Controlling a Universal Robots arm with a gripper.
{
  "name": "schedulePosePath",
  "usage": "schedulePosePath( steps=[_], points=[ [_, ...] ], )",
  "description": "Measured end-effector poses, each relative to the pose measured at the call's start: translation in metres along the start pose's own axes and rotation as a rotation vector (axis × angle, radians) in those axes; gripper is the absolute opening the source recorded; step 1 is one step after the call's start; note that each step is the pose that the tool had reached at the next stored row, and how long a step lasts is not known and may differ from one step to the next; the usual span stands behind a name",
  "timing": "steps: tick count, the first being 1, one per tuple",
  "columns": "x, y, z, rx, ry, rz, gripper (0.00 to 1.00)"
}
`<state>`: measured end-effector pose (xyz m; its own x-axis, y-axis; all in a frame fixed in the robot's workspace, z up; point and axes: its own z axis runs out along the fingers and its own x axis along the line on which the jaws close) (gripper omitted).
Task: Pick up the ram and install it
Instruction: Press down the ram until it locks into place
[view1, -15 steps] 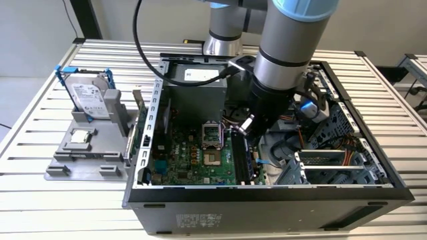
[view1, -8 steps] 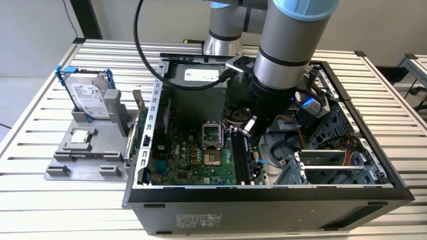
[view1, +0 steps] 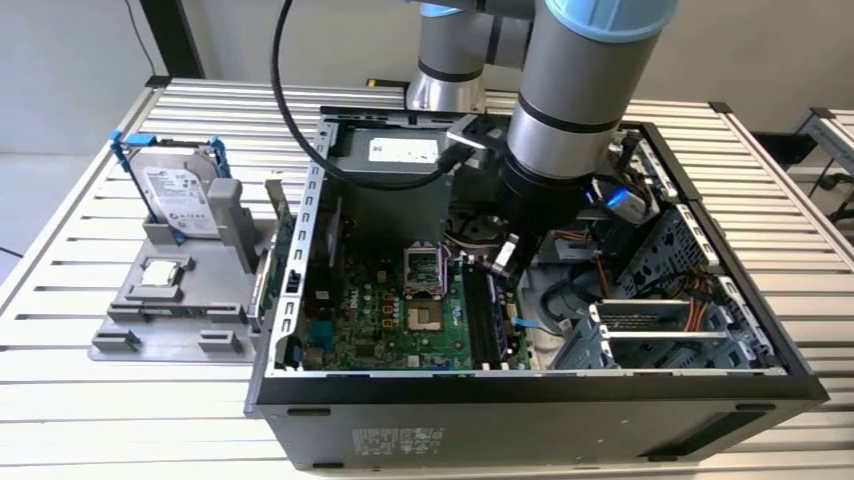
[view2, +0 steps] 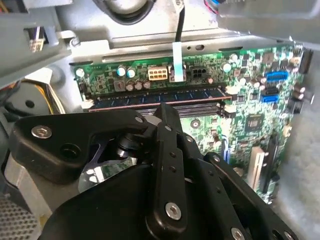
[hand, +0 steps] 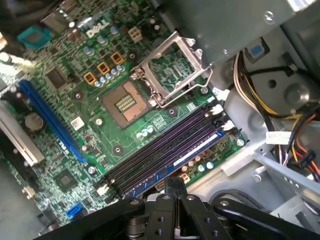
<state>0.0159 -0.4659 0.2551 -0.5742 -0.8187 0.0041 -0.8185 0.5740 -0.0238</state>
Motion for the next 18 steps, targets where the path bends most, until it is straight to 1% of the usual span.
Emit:
schedulePosePath(
  steps=[2,4,8,11,13,18],
  points=[
    [0.0,0.0,0.0001,-0.0006,-0.0019,-0.037,0.0],
    [0.0001,0.0,0.0003,-0.0021,-0.0053,-0.071,0.0],
    [0.0,0.0001,0.0011,-0.0083,-0.0166,-0.139,0.0],
    [0.0,0.0001,0.0021,-0.012,-0.0237,-0.193,0.0],
    [-0.0001,0.0001,0.0029,-0.0136,-0.0268,-0.229,0.0],
    [0.0,0.0001,0.0045,-0.016,-0.0313,-0.32,0.0]
  ],
)
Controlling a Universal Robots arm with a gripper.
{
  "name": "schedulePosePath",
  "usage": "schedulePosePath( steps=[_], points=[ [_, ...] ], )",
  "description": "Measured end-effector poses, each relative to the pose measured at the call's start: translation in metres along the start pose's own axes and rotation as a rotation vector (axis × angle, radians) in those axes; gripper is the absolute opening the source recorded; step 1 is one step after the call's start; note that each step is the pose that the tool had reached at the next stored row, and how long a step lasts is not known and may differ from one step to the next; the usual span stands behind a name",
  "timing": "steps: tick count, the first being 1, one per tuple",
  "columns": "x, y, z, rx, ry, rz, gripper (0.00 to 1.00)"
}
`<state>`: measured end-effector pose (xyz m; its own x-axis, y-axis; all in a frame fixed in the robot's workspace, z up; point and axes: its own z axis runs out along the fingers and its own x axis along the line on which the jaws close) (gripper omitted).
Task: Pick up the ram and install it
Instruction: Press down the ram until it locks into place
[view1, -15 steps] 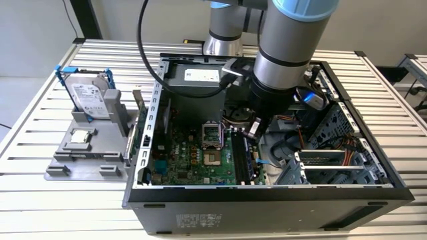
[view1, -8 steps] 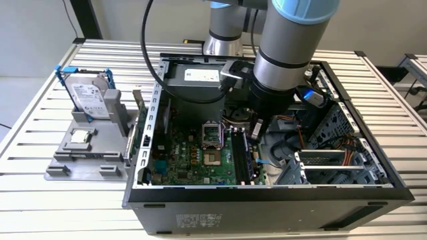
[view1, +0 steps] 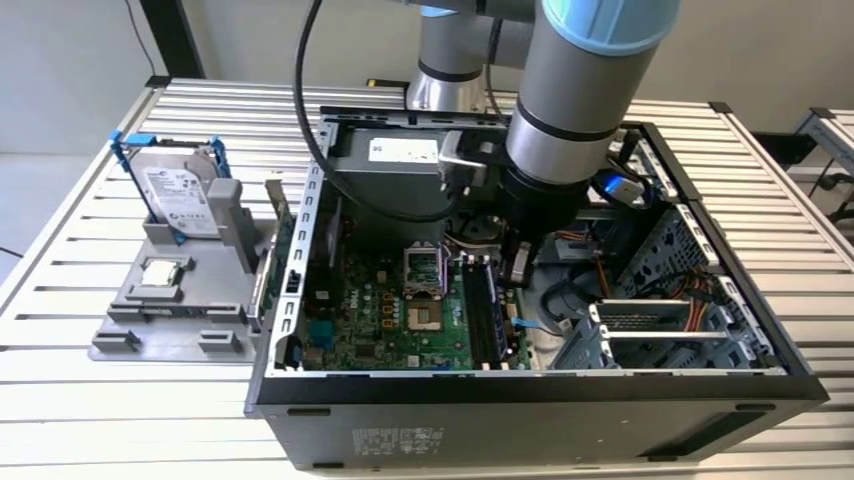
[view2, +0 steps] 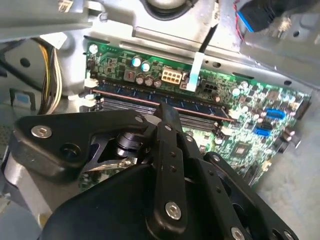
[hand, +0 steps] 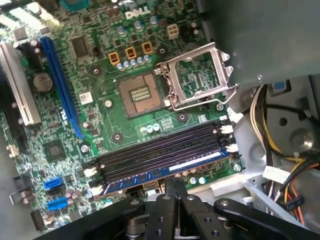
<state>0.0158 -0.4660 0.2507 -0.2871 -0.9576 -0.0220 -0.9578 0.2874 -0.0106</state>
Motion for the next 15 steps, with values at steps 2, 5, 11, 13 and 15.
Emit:
schedulePosePath(
  steps=[2,5,11,13,15],
  points=[
    [0.0,0.0,0.0008,-0.0014,-0.0025,-0.036,0.0],
    [-0.0001,0.0,0.0019,-0.0037,-0.0069,-0.091,0.0],
    [0.0,0.0,0.0033,-0.0092,-0.0191,-0.197,0.0],
    [0.0,0.0,0.0037,-0.011,-0.0233,-0.232,0.0],
    [0.0,0.0,0.004,-0.013,-0.0286,-0.265,0.0]
  ],
)
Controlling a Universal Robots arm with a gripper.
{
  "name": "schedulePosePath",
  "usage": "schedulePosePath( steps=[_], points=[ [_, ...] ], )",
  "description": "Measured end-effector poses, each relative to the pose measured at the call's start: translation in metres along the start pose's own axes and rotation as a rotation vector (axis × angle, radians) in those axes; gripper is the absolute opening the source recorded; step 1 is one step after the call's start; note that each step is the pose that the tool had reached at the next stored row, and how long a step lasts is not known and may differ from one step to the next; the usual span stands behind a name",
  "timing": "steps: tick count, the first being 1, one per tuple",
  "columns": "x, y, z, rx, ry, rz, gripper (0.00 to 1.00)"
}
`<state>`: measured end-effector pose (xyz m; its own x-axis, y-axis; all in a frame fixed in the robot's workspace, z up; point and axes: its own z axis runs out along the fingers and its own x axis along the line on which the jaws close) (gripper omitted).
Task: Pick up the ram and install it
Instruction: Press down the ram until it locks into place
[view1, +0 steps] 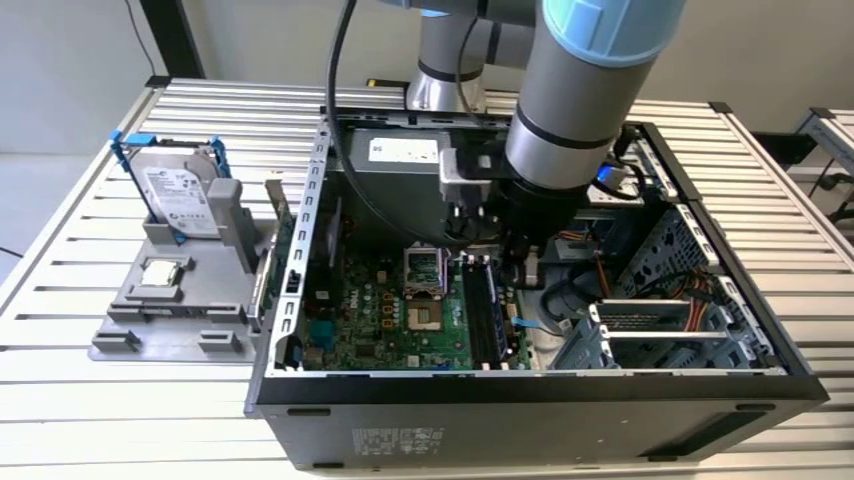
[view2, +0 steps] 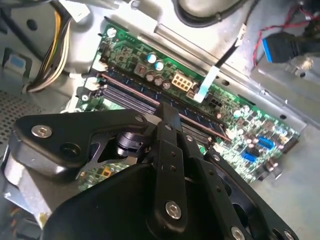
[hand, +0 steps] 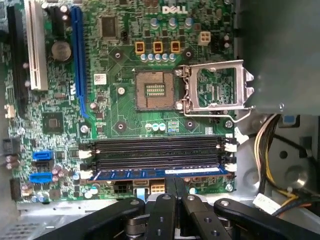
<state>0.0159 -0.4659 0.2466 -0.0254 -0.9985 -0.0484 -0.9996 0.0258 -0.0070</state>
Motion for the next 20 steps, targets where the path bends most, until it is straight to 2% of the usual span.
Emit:
schedulePosePath(
  steps=[1,3,14,20],
  points=[
    [0.0,0.0,0.0001,-0.0008,-0.0034,-0.015,0.0],
    [-0.0001,-0.0006,0.0008,-0.0014,-0.0041,-0.026,0.0],
    [0.0028,-0.001,0.0205,-0.0015,-0.0038,-0.026,0.0],
    [0.0052,-0.001,0.03,-0.0024,-0.0015,-0.024,0.0]
  ],
)
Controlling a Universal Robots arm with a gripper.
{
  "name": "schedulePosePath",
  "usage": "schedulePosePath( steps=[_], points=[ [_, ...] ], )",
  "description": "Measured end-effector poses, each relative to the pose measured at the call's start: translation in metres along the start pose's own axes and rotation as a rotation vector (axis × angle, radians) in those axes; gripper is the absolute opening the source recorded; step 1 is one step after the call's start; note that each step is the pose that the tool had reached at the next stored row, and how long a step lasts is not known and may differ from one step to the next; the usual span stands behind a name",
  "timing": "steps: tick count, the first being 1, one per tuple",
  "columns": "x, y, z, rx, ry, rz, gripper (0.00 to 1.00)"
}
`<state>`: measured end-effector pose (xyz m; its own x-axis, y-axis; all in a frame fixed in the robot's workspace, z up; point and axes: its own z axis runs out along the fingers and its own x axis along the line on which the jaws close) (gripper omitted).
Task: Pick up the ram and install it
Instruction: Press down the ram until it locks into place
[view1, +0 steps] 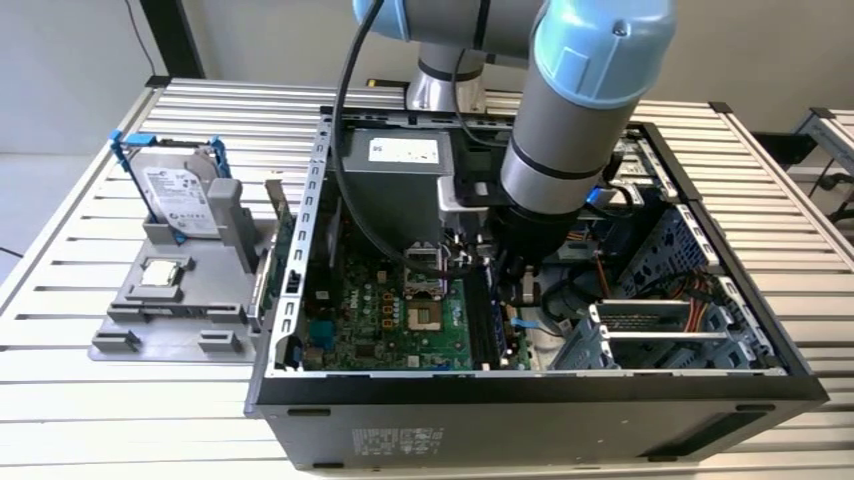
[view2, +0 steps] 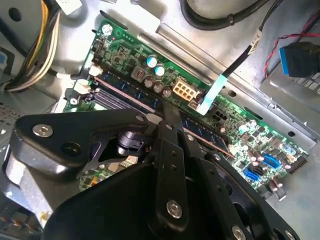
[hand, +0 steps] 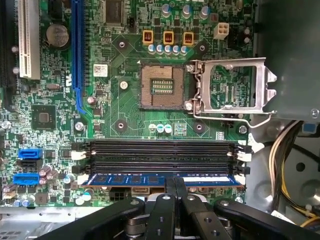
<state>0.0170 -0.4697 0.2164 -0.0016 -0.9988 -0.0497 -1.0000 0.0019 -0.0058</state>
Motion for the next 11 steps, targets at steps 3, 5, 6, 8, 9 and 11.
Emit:
schedulePosePath(
  steps=[3,5,6,8,9,11],
  points=[
    [-0.0009,-0.0001,-0.0103,0.0008,-0.0037,0.001,0.0],
    [-0.0011,-0.0001,-0.0199,0.0004,-0.0025,0.001,0.0],
    [-0.0014,-0.0001,-0.0248,0.0004,-0.0024,0.001,0.0],
    [-0.0018,-0.0002,-0.0339,0.0004,-0.0022,0.001,0.0],
    [-0.002,-0.0002,-0.0383,0.0004,-0.0023,0.001,0.0],
    [-0.0025,-0.0003,-0.0473,0.0004,-0.0022,0.001,0.0]
  ],
)
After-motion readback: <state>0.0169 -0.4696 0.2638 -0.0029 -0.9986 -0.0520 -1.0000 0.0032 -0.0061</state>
